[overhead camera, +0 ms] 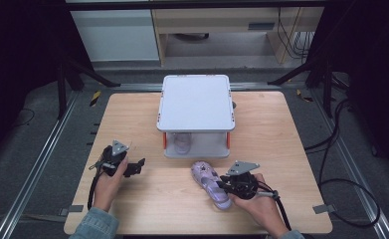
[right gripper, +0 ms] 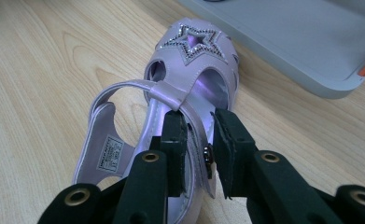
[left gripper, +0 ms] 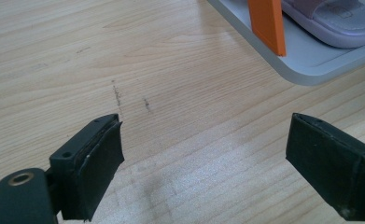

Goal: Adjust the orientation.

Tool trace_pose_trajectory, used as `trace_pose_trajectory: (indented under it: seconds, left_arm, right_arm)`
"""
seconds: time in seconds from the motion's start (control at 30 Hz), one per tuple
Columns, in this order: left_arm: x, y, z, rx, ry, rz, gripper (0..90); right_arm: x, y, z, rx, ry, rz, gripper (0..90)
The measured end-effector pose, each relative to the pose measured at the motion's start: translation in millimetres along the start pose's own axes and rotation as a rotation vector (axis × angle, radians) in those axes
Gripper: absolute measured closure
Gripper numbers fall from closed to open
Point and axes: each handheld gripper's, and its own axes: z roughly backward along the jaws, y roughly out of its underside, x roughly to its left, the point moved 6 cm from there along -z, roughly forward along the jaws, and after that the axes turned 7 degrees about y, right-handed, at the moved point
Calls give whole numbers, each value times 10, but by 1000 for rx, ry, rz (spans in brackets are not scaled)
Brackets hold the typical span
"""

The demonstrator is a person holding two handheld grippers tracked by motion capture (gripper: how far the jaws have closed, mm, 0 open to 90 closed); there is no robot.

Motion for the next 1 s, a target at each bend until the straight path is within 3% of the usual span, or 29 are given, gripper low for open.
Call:
trace_pose_trajectory:
  seconds: [0.27, 0.43, 0.6, 0.7, 0.8, 1.0]
  left_arm:
    - [-6, 1, -5, 3, 1, -3, 97]
    - [-5, 0, -4, 2, 1, -2, 97]
    - [-2, -1, 8, -1, 3, 3, 97]
    - [-14, -17, 25, -6, 3, -2, 97]
    - [-76, -52, 38, -11, 33, 2, 97]
    - [-163, -254, 129, -54, 66, 0, 97]
  right_arm:
    - [4, -5, -5, 5, -4, 4, 753]
    - [13, -19, 4, -2, -9, 13, 807]
    - [25, -57, 17, -29, 0, -9, 827]
    - [4, -94, 66, -55, -1, -66, 834]
    - [-36, -122, 117, -79, 3, -117, 836]
    - [-166, -192, 158, -136, 72, -185, 836]
